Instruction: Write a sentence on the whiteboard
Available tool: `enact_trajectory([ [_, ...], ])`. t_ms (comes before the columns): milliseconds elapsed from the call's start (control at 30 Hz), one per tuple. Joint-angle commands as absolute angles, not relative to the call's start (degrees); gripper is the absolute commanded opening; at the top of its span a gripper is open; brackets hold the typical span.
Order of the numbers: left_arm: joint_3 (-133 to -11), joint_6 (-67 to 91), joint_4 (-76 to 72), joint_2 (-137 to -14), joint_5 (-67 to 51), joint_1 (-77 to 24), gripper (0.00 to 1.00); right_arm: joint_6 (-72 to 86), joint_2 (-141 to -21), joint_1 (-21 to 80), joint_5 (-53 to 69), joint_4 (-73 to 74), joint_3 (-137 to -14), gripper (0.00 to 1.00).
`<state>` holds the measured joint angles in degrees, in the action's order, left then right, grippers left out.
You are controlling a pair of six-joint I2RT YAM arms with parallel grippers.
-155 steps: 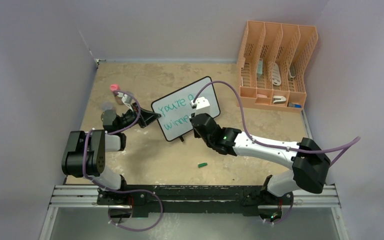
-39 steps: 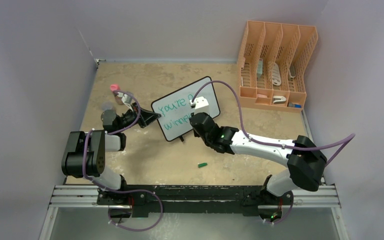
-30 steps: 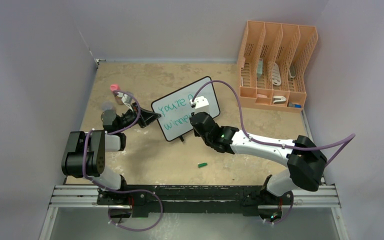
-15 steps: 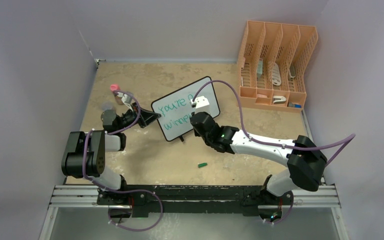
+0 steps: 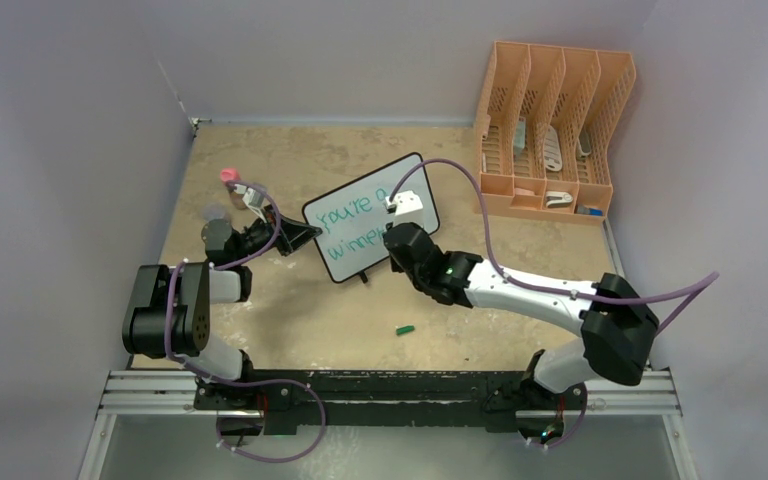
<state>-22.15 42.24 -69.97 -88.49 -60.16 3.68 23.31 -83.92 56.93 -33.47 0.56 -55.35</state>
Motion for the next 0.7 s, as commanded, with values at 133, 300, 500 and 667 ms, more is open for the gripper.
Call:
enact_trajectory([
  [133, -22.94, 40.26, -71.12, -86.92, -60.13, 3.96, 0.0, 22.64, -77.79, 56.13, -34.21, -0.09, -55.68, 0.0],
  [300, -22.93, 40.25, -71.05, -86.92, -60.2, 3.96, 0.0, 22.33, -77.4, 53.91, -33.38, -0.62, -54.1, 0.0],
  [500, -22.93, 40.08, -70.93, -86.87, -60.18, 3.96, 0.0, 22.17, -77.9, 52.96, -32.67, -1.5, -52.92, 0.0],
  [667, -23.03, 40.01, -70.7, -86.84, -60.1, 3.96, 0.0, 21.87, -78.17, 52.82, -32.24, -2.16, -52.86, 0.0],
])
